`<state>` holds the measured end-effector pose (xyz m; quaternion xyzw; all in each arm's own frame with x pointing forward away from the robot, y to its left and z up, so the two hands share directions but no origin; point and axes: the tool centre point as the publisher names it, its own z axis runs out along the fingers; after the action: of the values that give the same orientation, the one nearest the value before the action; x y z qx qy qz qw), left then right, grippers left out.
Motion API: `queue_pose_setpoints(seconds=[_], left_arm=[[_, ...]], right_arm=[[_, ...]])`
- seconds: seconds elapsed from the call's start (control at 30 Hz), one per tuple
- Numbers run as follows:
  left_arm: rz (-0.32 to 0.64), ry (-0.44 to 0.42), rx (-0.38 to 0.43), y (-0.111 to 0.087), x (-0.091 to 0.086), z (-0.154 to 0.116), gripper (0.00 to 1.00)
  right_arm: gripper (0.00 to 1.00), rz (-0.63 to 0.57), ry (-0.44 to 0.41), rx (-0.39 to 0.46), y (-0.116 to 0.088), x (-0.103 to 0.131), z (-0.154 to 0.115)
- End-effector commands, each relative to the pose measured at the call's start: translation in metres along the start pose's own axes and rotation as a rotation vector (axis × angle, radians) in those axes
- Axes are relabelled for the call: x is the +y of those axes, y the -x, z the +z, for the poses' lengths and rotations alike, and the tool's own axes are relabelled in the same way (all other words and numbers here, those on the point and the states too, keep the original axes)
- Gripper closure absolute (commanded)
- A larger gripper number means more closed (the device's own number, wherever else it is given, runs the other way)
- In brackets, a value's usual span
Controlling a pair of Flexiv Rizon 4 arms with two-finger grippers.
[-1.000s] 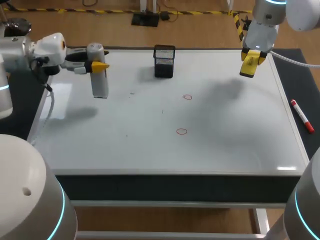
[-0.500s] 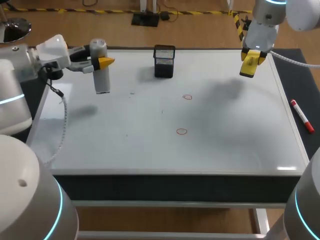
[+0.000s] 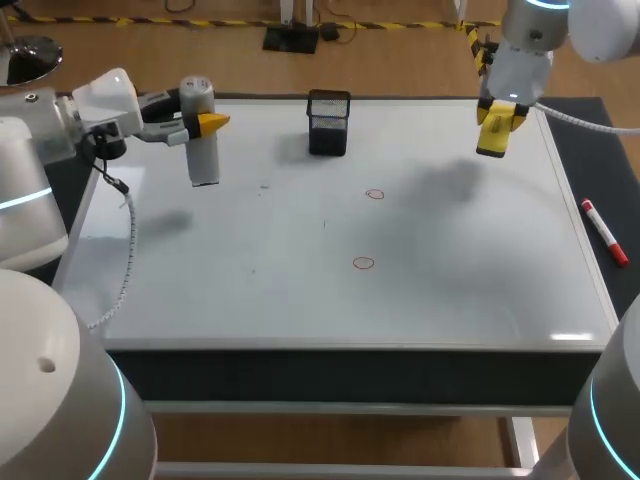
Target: Pick up the inspection probe, press it on each red-marked spot on the whiteboard one by one, put down the probe, pick up the eraser, and wipe off all the red marks.
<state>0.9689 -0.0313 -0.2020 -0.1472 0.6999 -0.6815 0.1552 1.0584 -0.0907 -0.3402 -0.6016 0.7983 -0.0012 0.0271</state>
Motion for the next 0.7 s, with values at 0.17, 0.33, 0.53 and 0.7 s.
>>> queue_pose_setpoints(seconds=[0.17, 0.33, 0.53, 0.7], left_arm=[[0.001, -0.005, 0.001, 0.001, 0.001, 0.001, 1.0], [0.001, -0.005, 0.001, 0.001, 0.001, 0.001, 1.0], [0.001, -0.005, 0.001, 0.001, 0.001, 0.001, 1.0], [0.001, -0.005, 0.001, 0.001, 0.001, 0.001, 1.0]], right_arm=[[1.0, -0.174, -0.01, 0.002, 0.052, 0.061, -0.001], [1.0, -0.273, 0.007, -0.025, 0.084, 0.097, 0.001], [1.0, -0.362, 0.03, -0.045, 0.117, 0.132, 0.004], [1.0, -0.415, 0.048, -0.04, 0.146, 0.152, 0.015]])
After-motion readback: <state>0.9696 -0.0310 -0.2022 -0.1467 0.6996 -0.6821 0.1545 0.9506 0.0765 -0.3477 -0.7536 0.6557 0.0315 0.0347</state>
